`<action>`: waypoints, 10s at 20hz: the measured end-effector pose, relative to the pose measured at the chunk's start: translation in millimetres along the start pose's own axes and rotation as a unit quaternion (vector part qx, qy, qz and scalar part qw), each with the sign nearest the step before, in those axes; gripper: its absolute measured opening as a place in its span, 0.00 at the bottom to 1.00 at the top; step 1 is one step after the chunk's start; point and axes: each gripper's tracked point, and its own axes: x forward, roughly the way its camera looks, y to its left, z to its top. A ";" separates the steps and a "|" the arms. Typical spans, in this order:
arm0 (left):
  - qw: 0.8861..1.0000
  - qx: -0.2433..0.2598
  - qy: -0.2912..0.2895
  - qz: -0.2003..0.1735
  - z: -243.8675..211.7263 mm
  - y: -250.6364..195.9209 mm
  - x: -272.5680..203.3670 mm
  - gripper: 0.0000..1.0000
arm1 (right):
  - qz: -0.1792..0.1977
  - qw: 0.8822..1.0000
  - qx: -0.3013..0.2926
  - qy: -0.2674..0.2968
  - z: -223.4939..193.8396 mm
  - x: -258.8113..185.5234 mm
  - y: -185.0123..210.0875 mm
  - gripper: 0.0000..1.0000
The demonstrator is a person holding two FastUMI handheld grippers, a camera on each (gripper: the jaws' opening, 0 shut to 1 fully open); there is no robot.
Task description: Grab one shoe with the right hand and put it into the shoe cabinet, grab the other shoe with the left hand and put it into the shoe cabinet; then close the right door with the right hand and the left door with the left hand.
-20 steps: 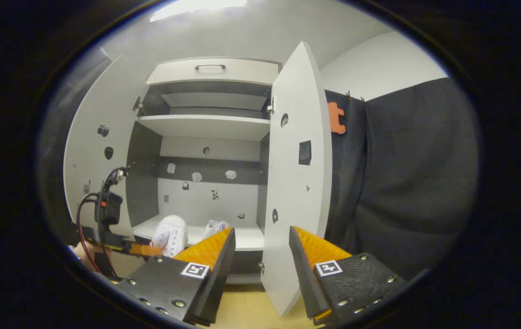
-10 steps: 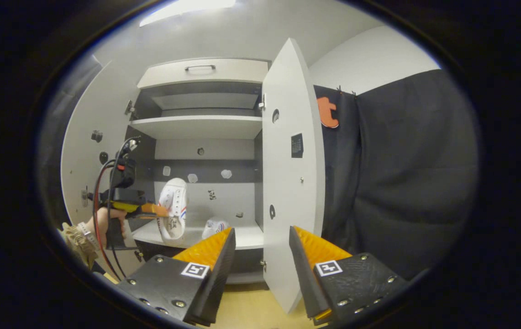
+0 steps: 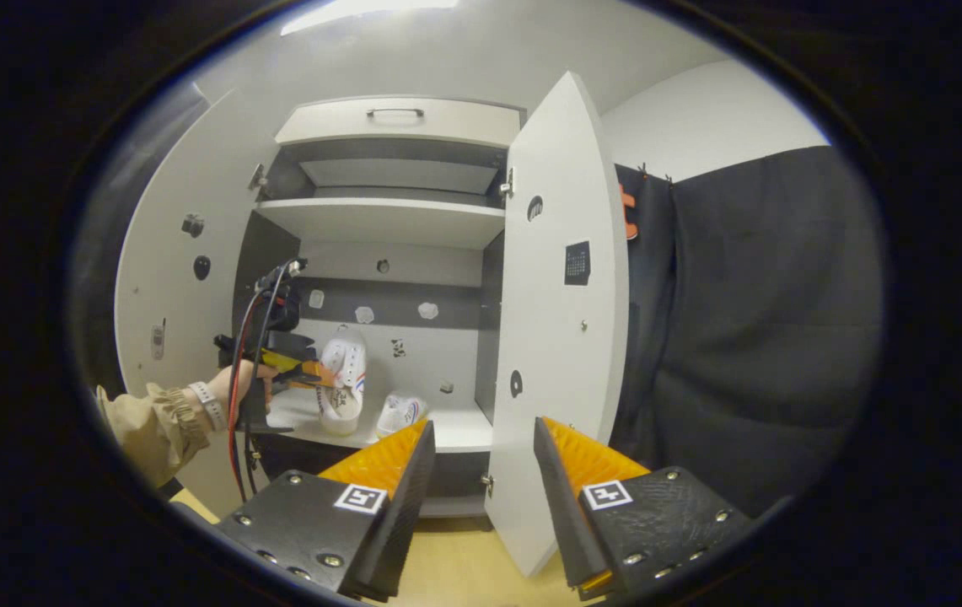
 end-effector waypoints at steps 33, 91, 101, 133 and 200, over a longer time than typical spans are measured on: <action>0.995 0.094 0.000 0.043 3.4 14.4 -8.5 0.32 | -0.012 1.000 -0.004 -0.004 6.4 -21.6 -27.2 0.67; 0.935 0.102 -0.304 0.149 50.3 -26.7 -464.8 0.95 | 0.086 0.993 0.064 -0.048 46.4 41.7 -58.4 0.84; 0.926 0.087 -0.298 0.214 38.7 22.1 -492.9 0.96 | 0.178 0.981 0.062 -0.049 55.1 47.9 32.5 0.84; 0.954 0.085 -0.222 0.181 14.4 77.9 -449.0 0.91 | 0.162 0.983 0.070 -0.040 47.7 58.6 50.4 0.84; 0.957 0.162 -0.239 0.018 26.8 -87.1 -417.6 0.91 | 0.108 0.989 0.069 -0.073 75.4 8.4 -20.6 0.80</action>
